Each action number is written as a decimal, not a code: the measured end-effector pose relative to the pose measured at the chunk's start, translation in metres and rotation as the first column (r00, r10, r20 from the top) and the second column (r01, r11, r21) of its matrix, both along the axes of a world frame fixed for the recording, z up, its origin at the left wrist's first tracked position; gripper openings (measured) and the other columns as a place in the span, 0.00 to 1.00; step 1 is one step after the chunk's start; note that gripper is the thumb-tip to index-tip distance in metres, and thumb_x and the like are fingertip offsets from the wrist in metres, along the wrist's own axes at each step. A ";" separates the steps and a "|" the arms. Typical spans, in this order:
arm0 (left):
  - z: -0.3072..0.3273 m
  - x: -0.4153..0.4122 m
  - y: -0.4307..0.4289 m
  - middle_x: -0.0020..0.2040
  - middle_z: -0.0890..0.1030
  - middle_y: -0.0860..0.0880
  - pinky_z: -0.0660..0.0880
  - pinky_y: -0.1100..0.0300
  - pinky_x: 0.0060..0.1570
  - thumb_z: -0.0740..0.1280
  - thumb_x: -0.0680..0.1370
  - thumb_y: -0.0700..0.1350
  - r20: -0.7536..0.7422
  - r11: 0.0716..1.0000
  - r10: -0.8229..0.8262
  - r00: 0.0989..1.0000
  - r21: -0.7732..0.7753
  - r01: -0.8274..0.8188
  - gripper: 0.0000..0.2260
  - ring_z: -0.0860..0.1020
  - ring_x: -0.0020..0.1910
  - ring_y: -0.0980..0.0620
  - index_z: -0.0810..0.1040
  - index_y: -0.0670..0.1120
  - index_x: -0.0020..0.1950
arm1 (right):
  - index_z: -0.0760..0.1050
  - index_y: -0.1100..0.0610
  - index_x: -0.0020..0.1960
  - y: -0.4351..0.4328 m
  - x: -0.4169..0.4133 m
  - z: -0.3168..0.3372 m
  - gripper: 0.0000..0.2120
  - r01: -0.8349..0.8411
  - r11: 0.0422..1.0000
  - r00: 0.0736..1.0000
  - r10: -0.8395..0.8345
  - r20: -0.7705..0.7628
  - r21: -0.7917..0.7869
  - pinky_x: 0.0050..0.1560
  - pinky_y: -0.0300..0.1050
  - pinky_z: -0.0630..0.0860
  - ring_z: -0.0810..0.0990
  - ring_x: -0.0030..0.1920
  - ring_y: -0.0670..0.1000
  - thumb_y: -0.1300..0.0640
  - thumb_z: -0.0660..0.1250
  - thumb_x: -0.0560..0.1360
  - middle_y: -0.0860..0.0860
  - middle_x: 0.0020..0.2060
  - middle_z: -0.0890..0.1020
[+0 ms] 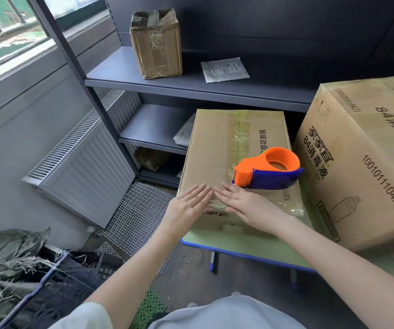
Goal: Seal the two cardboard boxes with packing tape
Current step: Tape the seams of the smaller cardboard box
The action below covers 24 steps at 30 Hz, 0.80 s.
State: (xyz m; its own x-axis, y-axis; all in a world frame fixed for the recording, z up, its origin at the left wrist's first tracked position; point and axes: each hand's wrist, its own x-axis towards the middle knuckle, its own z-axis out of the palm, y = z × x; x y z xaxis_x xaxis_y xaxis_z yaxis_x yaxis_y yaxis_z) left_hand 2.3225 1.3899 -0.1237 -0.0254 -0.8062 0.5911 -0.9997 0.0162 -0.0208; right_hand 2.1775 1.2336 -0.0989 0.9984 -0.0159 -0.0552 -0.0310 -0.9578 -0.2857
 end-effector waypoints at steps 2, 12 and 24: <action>-0.003 -0.001 0.000 0.55 0.82 0.44 0.78 0.51 0.53 0.74 0.71 0.44 -0.016 1.000 0.023 1.000 0.021 -0.022 0.16 0.80 0.56 0.47 0.82 0.37 0.55 | 0.53 0.56 0.75 0.003 -0.001 -0.002 0.23 0.012 1.000 0.999 -0.012 0.038 -0.006 0.71 0.34 0.39 0.49 0.75 0.49 0.55 0.54 0.81 0.48 0.74 0.54; 0.009 -0.032 -0.024 0.54 0.82 0.41 0.78 0.51 0.54 0.75 0.70 0.50 -0.094 0.995 0.074 0.993 0.080 -0.067 0.22 0.80 0.55 0.46 0.81 0.35 0.55 | 0.52 0.54 0.75 -0.014 -0.021 0.003 0.24 0.028 0.999 0.999 -0.028 0.015 0.024 0.73 0.35 0.48 0.43 0.72 0.38 0.52 0.52 0.82 0.43 0.74 0.50; -0.002 -0.048 -0.034 0.52 0.83 0.44 0.78 0.47 0.53 0.76 0.68 0.42 -0.140 1.000 -0.008 0.990 -0.030 0.004 0.14 0.81 0.54 0.45 0.83 0.38 0.51 | 0.64 0.50 0.71 -0.026 -0.071 -0.004 0.24 0.147 0.987 0.984 -0.152 0.097 0.063 0.69 0.35 0.49 0.54 0.73 0.44 0.65 0.61 0.78 0.42 0.70 0.64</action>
